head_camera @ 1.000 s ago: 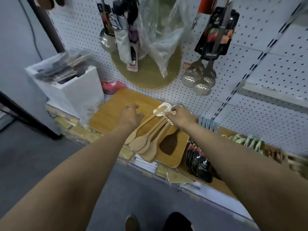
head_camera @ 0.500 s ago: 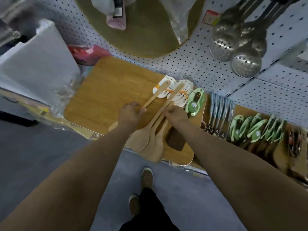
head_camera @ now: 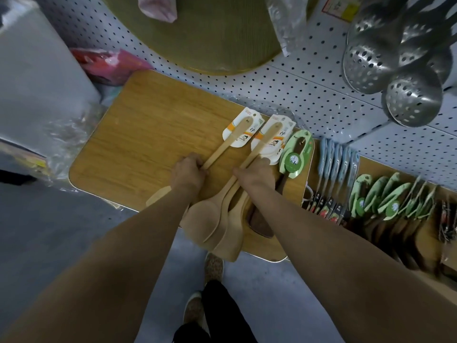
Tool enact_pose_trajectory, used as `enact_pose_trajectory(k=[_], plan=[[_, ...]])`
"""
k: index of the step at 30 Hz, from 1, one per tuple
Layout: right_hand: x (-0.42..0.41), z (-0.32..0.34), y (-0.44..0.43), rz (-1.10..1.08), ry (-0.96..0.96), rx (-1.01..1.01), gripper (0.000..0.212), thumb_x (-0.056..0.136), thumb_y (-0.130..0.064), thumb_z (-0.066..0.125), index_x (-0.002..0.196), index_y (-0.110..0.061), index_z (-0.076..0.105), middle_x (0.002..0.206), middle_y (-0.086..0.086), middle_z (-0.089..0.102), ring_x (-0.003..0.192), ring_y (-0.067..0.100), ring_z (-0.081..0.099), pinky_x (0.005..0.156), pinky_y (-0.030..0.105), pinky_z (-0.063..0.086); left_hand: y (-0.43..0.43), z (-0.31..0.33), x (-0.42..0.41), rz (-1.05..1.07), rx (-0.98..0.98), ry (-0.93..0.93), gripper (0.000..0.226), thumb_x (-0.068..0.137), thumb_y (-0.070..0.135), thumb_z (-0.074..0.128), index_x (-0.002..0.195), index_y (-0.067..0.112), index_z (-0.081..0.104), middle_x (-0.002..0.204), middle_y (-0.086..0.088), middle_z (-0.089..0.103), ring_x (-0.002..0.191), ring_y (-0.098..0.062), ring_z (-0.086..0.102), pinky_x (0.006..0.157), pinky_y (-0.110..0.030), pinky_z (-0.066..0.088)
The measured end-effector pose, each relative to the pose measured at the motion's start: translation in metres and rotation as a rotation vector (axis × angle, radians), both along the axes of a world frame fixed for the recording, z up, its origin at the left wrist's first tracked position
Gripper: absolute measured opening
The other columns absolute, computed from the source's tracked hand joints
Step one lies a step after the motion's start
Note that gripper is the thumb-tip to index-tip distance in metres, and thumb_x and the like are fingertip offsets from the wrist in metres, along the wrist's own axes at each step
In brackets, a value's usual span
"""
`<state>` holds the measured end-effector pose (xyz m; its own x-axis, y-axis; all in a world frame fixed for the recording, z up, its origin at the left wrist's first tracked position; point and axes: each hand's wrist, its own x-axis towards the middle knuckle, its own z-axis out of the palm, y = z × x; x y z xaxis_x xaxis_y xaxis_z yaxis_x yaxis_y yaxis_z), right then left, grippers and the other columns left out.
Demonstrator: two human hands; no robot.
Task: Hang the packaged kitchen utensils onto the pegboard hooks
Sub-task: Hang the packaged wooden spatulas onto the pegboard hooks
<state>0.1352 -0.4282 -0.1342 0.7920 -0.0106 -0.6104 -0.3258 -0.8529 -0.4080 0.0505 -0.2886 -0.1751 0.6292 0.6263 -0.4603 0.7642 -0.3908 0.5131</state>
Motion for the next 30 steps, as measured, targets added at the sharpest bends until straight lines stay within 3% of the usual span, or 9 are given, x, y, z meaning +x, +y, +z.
enact_pose_trajectory(k=[4,8,10,13,17,20,24,27,30], plan=[[-0.006,0.004,-0.008,-0.103,-0.012,0.083,0.064,0.082,-0.032,0.076,0.131,-0.008,0.044,0.117,0.008,0.062,0.107,0.029,0.064,0.075,0.034,0.052,0.003,0.012,-0.012,0.046,-0.134,-0.025,0.026,0.087,0.023,0.074,0.110,0.014,0.068,0.106,-0.006,0.066,0.105,-0.026,0.060,0.088,-0.034,0.048],[-0.020,0.016,-0.028,-0.193,-0.093,0.256,0.033,0.090,-0.028,0.071,0.114,-0.008,0.059,0.107,0.010,0.068,0.098,0.029,0.067,0.084,0.043,0.059,-0.003,0.033,-0.038,0.154,-0.244,-0.153,0.015,0.086,0.015,0.074,0.080,0.016,0.060,0.087,-0.008,0.062,0.092,-0.032,0.065,0.082,-0.040,0.055],[-0.030,0.031,-0.039,-0.216,-0.130,0.346,0.023,0.096,-0.026,0.065,0.110,-0.008,0.061,0.101,0.011,0.070,0.092,0.030,0.068,0.082,0.048,0.060,-0.010,0.053,-0.052,0.180,-0.271,-0.228,0.018,0.088,0.010,0.071,0.080,0.012,0.056,0.085,-0.011,0.061,0.076,-0.024,0.063,0.067,-0.029,0.053],[-0.052,0.066,-0.061,-0.219,-0.197,0.436,0.020,0.103,-0.027,0.054,0.113,-0.010,0.061,0.095,0.005,0.067,0.083,0.023,0.062,0.073,0.036,0.052,-0.034,0.087,-0.069,0.221,-0.373,-0.318,0.016,0.091,0.006,0.067,0.087,0.008,0.052,0.084,-0.015,0.064,0.053,-0.008,0.061,0.045,-0.014,0.046],[-0.083,0.111,-0.102,-0.287,-0.233,0.548,0.019,0.104,-0.038,0.049,0.099,-0.030,0.065,0.080,0.002,0.062,0.083,0.035,0.067,0.077,0.048,0.059,-0.080,0.129,-0.088,0.223,-0.528,-0.412,0.012,0.095,0.007,0.063,0.102,0.005,0.055,0.090,-0.018,0.069,0.052,-0.009,0.063,0.049,-0.016,0.050],[-0.096,0.137,-0.143,-0.371,-0.230,0.619,0.025,0.099,-0.042,0.054,0.103,-0.024,0.072,0.082,0.011,0.065,0.078,0.036,0.066,0.074,0.058,0.060,-0.122,0.157,-0.100,0.188,-0.612,-0.464,0.019,0.096,0.013,0.063,0.113,0.008,0.056,0.077,-0.011,0.068,0.048,-0.009,0.059,0.045,-0.017,0.048],[-0.118,0.185,-0.209,-0.502,-0.280,0.691,0.020,0.104,-0.021,0.053,0.108,-0.012,0.071,0.076,0.010,0.061,0.067,0.024,0.057,0.065,0.039,0.057,-0.180,0.187,-0.107,0.077,-0.626,-0.420,0.022,0.097,0.021,0.063,0.118,0.017,0.056,0.076,-0.008,0.071,0.052,-0.013,0.060,0.054,-0.026,0.048],[-0.125,0.209,-0.272,-0.605,-0.324,0.709,0.019,0.104,-0.016,0.050,0.111,-0.018,0.068,0.075,0.010,0.056,0.064,0.024,0.054,0.065,0.040,0.053,-0.232,0.203,-0.108,0.003,-0.658,-0.381,0.019,0.097,0.013,0.063,0.110,0.000,0.062,0.088,-0.014,0.072,0.064,-0.020,0.064,0.057,-0.027,0.053],[-0.123,0.222,-0.344,-0.716,-0.402,0.695,0.025,0.101,-0.016,0.052,0.120,-0.023,0.066,0.075,0.006,0.060,0.059,0.019,0.052,0.058,0.032,0.049,-0.294,0.216,-0.105,-0.094,-0.669,-0.377,0.017,0.097,0.014,0.061,0.110,0.003,0.062,0.095,-0.009,0.075,0.070,-0.017,0.067,0.061,-0.027,0.052]])
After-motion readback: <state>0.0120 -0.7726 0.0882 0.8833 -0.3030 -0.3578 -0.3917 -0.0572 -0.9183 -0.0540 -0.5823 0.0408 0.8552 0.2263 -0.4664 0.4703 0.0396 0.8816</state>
